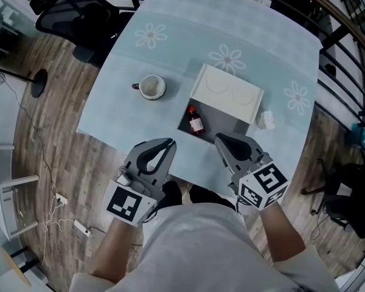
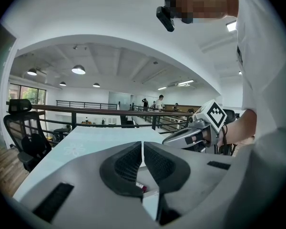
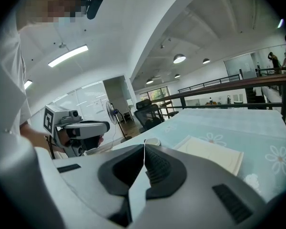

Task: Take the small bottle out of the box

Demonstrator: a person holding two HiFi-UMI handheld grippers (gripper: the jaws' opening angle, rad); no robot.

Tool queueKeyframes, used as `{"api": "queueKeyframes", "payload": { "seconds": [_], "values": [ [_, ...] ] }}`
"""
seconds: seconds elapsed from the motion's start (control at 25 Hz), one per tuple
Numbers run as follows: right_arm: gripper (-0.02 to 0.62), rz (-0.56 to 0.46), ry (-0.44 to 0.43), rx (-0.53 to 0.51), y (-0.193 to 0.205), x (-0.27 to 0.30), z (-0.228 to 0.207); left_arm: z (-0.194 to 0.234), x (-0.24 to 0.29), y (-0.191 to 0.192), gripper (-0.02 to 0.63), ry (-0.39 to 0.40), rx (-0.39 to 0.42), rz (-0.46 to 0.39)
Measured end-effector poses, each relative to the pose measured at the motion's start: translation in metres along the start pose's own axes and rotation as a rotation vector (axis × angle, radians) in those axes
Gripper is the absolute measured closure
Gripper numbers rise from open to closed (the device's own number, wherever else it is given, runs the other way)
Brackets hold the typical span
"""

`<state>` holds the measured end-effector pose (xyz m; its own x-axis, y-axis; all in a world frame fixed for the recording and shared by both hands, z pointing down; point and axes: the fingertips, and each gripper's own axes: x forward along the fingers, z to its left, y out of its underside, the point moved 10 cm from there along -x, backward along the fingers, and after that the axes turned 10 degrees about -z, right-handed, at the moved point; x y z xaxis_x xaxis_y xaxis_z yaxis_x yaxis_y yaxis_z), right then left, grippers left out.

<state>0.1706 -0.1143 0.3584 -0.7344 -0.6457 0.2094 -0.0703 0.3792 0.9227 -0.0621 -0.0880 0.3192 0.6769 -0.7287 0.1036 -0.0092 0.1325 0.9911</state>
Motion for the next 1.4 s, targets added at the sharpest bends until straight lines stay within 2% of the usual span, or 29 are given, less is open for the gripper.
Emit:
{"api": "queueKeyframes", "payload": {
  "seconds": [0.4,0.64,0.84,1.04,1.16,1.4],
  "values": [
    [0.572,0.102,0.102,0.032,0.024,0.043,-0.012,0.044,-0.004,0.02,0.575,0.053,-0.052,0.012],
    [0.571,0.19,0.154,0.036,0.04,0.076,-0.013,0.076,-0.01,0.03,0.575,0.121,-0.04,0.026],
    [0.571,0.262,0.169,0.079,0.052,0.101,-0.016,0.099,-0.014,0.041,0.575,0.141,-0.068,0.023],
    [0.566,0.315,0.175,0.057,0.058,0.123,-0.018,0.118,-0.019,0.051,0.575,0.136,-0.086,0.03],
    [0.513,0.348,0.183,0.038,0.061,0.131,-0.02,0.125,-0.022,0.053,0.575,0.124,-0.094,0.032],
    [0.459,0.433,0.191,-0.002,0.07,0.145,-0.028,0.134,-0.026,0.059,0.575,0.101,-0.112,0.039]
  ]
}}
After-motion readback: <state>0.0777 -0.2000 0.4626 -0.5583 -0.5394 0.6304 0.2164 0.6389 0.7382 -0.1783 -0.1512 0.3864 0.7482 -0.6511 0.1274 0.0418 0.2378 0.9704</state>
